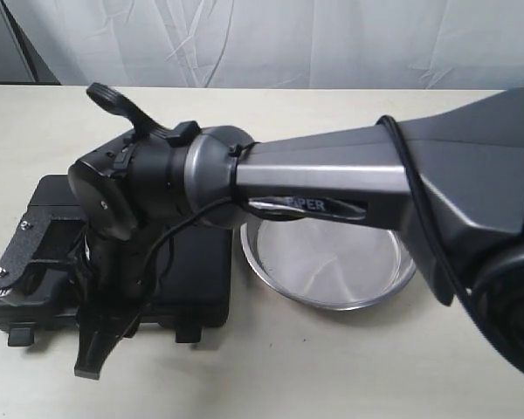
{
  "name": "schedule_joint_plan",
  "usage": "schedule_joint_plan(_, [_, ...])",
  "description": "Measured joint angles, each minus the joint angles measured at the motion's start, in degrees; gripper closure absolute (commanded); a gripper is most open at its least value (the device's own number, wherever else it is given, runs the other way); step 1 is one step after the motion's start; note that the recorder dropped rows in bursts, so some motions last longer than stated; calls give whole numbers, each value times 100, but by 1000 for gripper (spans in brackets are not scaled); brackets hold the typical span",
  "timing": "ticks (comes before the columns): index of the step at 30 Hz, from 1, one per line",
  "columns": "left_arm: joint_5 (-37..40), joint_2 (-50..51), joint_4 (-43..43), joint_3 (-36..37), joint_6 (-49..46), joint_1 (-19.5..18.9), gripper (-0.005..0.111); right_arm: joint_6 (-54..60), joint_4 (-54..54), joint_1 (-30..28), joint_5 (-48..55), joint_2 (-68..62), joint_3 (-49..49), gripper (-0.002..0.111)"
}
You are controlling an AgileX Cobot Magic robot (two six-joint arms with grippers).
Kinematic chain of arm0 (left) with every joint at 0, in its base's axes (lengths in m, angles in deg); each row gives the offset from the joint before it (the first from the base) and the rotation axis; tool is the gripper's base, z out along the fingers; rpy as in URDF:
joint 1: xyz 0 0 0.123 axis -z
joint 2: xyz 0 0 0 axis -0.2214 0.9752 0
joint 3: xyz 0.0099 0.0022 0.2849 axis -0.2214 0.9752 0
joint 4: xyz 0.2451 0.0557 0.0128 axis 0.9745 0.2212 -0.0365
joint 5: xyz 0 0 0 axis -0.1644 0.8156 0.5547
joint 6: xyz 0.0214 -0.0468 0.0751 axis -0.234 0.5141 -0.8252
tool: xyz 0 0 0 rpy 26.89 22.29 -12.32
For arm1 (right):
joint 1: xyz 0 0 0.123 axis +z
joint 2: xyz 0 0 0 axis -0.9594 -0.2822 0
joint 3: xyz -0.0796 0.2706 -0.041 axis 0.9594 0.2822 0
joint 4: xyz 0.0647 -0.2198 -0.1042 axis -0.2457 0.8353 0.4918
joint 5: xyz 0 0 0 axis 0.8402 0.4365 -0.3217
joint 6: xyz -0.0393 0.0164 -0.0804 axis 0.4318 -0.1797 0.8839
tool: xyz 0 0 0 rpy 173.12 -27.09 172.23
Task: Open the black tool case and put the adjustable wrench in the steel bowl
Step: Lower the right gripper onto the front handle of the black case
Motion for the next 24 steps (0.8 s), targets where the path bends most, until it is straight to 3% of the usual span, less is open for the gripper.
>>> schedule_joint_plan(10, [862,0,-189,0,228,0,107,0,68,0,-78,-376,-222,71])
schedule_joint_plan(13, [897,0,-132,0,675,0,107,0,104,0,-78,-569,-222,72])
schedule_joint_plan(15, [923,0,11,0,1079,-80,107,14,114,0,-78,-592,-230,82])
schedule_joint_plan(16, [937,0,52,0,1158,-139,107,14,124,0,-62,-592,-248,93])
schedule_joint_plan(18, [991,0,145,0,1393,-467,107,48,137,0,102,-623,-398,105])
schedule_joint_plan(24, [1089,0,455,0,1490,-632,107,62,40,12,468,-645,-608,107])
